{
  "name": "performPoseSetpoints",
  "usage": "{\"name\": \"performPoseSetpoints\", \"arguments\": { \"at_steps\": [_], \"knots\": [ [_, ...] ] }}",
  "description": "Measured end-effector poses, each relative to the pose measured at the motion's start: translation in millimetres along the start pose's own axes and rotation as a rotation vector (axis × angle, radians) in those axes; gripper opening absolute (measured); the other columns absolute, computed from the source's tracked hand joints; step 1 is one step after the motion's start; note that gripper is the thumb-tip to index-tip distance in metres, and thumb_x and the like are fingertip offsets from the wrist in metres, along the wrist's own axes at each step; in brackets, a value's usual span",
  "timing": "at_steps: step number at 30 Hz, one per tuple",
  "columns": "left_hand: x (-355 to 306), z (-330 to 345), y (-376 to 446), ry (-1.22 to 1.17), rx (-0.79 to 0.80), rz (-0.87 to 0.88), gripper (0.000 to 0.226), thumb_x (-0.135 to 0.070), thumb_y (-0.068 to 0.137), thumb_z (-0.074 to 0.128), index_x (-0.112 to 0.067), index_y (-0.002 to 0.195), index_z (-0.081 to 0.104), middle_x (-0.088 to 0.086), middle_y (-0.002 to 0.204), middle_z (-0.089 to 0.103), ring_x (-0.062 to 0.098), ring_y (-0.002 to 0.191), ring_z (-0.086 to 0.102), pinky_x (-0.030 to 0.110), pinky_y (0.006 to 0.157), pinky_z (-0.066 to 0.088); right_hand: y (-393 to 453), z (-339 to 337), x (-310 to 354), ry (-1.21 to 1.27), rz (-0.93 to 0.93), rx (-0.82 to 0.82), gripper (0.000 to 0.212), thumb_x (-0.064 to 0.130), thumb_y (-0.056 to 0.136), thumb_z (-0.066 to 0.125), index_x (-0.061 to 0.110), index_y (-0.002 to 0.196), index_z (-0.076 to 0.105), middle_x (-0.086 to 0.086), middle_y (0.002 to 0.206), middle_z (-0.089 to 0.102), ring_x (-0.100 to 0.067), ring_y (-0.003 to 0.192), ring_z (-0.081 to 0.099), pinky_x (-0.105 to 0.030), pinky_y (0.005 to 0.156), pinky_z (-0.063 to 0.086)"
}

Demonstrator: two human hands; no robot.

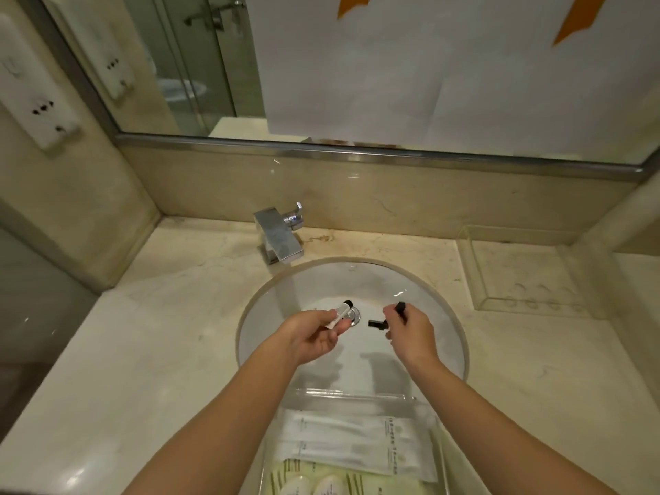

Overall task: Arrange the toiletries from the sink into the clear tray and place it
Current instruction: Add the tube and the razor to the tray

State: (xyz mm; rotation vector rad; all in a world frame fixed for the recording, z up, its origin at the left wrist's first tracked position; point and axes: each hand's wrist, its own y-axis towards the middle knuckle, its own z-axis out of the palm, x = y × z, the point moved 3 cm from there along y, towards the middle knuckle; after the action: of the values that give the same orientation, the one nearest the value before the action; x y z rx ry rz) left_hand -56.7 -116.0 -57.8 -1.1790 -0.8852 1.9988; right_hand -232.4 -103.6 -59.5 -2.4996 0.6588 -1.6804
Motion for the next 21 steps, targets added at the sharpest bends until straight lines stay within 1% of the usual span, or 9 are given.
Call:
{"name": "performPoseSetpoints", "arguments": {
  "at_steps": [2,3,6,8,10,13,16,18,21],
  "knots": [
    [3,-1,-12,0.010,0.013,0.017,0.007,-0.001,0.096,0.047,-0.007,0.096,0.051,0.014,0.090,0.065,0.011,0.049,0.069,0.012,0.036,0.042,-12,-10,6,0.026,-0.004,-0.023,0.022,0.021,0.093,0.052,0.006,0.080,0.060,-0.005,0.069,0.057,-0.023,0.067,0.053,-0.031,0.058,0.039],
    [5,-2,-19,0.040,0.016,0.029,0.008,0.000,0.095,0.048,-0.008,0.097,0.050,0.014,0.089,0.065,0.011,0.049,0.069,0.013,0.037,0.042,-18,-15,8,0.028,-0.005,-0.027,0.023,0.022,0.093,0.052,0.005,0.081,0.061,-0.006,0.070,0.055,-0.023,0.068,0.052,-0.033,0.060,0.038],
    [11,-5,-34,0.212,-0.017,0.120,0.017,0.004,0.089,0.051,-0.013,0.086,0.051,0.014,0.083,0.065,0.014,0.056,0.062,0.017,0.043,0.042,-36,-24,11,0.009,-0.017,0.007,0.024,0.024,0.094,0.048,0.006,0.088,0.064,-0.005,0.079,0.053,-0.023,0.073,0.051,-0.035,0.066,0.037],
    [19,-8,-44,0.289,-0.038,0.190,0.021,0.008,0.086,0.055,-0.012,0.079,0.051,0.014,0.078,0.064,0.016,0.059,0.057,0.018,0.044,0.045,-49,-30,9,0.068,-0.005,0.041,0.023,0.022,0.095,0.045,0.007,0.088,0.062,-0.005,0.079,0.057,-0.020,0.068,0.050,-0.030,0.062,0.038],
    [29,-10,-50,0.318,-0.021,0.233,0.022,0.011,0.084,0.058,-0.008,0.074,0.053,0.013,0.075,0.060,0.019,0.060,0.057,0.017,0.044,0.050,-61,-34,5,0.100,0.015,0.087,0.021,0.019,0.095,0.044,0.009,0.086,0.060,-0.004,0.075,0.062,-0.017,0.062,0.049,-0.026,0.060,0.040],
    [40,-11,-57,0.365,0.018,0.291,0.022,0.017,0.080,0.059,-0.003,0.071,0.057,0.014,0.080,0.064,0.022,0.064,0.057,0.022,0.057,0.055,-76,-38,-3,0.009,0.013,0.162,0.019,0.020,0.094,0.046,0.011,0.085,0.060,-0.002,0.066,0.063,-0.016,0.061,0.050,-0.030,0.063,0.040],
    [52,-7,-66,0.452,0.059,0.378,0.026,0.022,0.075,0.059,-0.004,0.071,0.059,0.012,0.088,0.068,0.021,0.072,0.059,0.025,0.068,0.055,-95,-41,-7,-0.105,-0.035,0.267,0.017,0.022,0.093,0.051,0.012,0.082,0.060,0.001,0.063,0.059,-0.015,0.063,0.050,-0.029,0.067,0.040],
    [58,-4,-72,0.556,0.081,0.462,0.027,0.021,0.073,0.062,-0.006,0.077,0.060,0.008,0.089,0.069,0.018,0.076,0.061,0.026,0.072,0.054,-107,-41,-7,-0.112,-0.043,0.334,0.016,0.023,0.093,0.053,0.012,0.085,0.062,0.001,0.063,0.056,-0.014,0.063,0.050,-0.026,0.066,0.040],
    [63,0,-79,0.721,0.115,0.570,0.030,0.015,0.070,0.070,-0.012,0.083,0.063,0.009,0.090,0.069,0.020,0.083,0.064,0.037,0.082,0.055,-121,-42,-6,-0.130,-0.070,0.391,0.020,0.023,0.092,0.056,0.009,0.078,0.060,0.001,0.060,0.053,-0.015,0.061,0.046,-0.026,0.063,0.037]
  ]
}}
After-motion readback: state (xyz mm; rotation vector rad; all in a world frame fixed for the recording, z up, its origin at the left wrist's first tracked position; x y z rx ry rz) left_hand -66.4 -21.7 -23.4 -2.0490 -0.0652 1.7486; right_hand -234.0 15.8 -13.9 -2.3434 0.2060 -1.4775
